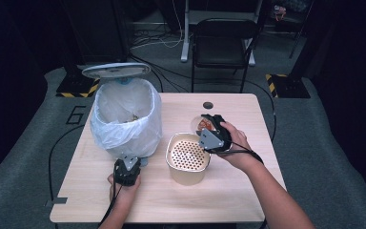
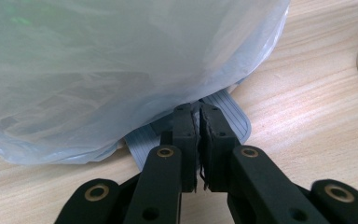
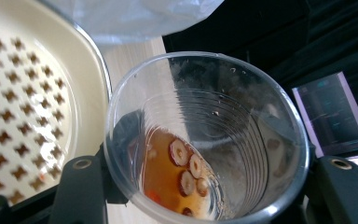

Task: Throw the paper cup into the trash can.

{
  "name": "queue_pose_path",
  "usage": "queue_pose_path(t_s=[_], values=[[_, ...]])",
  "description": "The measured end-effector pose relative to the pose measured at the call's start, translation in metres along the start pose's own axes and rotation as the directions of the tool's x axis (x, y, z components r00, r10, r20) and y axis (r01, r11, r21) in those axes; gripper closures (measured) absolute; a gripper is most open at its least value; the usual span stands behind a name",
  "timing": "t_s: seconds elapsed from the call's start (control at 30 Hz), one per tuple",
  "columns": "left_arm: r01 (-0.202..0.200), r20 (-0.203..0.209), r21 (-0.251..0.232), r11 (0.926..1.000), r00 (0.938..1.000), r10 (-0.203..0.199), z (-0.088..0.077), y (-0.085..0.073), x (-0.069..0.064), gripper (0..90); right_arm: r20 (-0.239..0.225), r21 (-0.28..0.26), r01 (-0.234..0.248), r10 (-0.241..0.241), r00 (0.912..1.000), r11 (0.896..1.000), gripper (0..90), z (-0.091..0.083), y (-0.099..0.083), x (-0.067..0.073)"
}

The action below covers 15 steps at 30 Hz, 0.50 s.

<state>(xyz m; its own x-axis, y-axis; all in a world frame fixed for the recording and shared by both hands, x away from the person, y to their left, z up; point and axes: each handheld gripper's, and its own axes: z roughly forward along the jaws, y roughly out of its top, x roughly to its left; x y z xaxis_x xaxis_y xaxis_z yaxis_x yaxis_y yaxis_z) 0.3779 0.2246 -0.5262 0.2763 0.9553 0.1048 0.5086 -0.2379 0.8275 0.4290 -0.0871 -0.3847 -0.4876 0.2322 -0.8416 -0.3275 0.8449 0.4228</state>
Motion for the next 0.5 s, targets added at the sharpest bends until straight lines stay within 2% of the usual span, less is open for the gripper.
queue_pose_path(t_s=[0.03,0.07,0.17,0.2,0.37,0.43,0.47,0.5], values=[[0.000,0.000,0.001,1.0000,1.0000,0.000,0.000,0.000,0.000,85.1,0.009,0.012,0.029,-0.029,0.9995,1.000,37.5,0.000,0.001,0.001],[0.000,0.000,0.000,1.0000,1.0000,0.000,0.000,0.000,0.000,85.1,0.028,0.033,0.093,-0.094,0.9952,0.995,37.7,0.000,0.005,0.005],[0.001,0.000,0.000,1.0000,1.0000,-0.001,0.000,0.000,0.000,85.1,0.033,0.058,0.120,-0.122,0.9920,0.991,37.8,-0.001,0.007,0.010],[0.001,0.000,0.000,1.0000,1.0000,-0.001,0.000,0.000,0.000,85.1,0.030,0.054,0.169,-0.171,0.9848,0.984,37.9,0.000,0.008,0.010],[0.000,0.000,0.000,1.0000,1.0000,0.000,0.000,0.000,0.000,85.1,0.035,0.074,0.248,-0.251,0.9674,0.966,38.3,0.001,0.011,0.014],[0.001,0.001,0.000,1.0000,1.0000,-0.001,0.000,0.000,0.000,85.1,0.037,0.076,0.296,-0.300,0.9533,0.952,38.4,0.001,0.013,0.018],[0.001,0.001,0.000,1.0000,1.0000,-0.001,0.000,0.000,0.000,85.1,0.046,0.074,0.308,-0.312,0.9490,0.948,38.5,0.001,0.013,0.020],[0.002,0.001,0.000,1.0000,1.0000,-0.002,0.000,0.000,0.000,85.1,0.050,0.072,0.334,-0.338,0.9399,0.940,38.5,0.000,0.015,0.022]])
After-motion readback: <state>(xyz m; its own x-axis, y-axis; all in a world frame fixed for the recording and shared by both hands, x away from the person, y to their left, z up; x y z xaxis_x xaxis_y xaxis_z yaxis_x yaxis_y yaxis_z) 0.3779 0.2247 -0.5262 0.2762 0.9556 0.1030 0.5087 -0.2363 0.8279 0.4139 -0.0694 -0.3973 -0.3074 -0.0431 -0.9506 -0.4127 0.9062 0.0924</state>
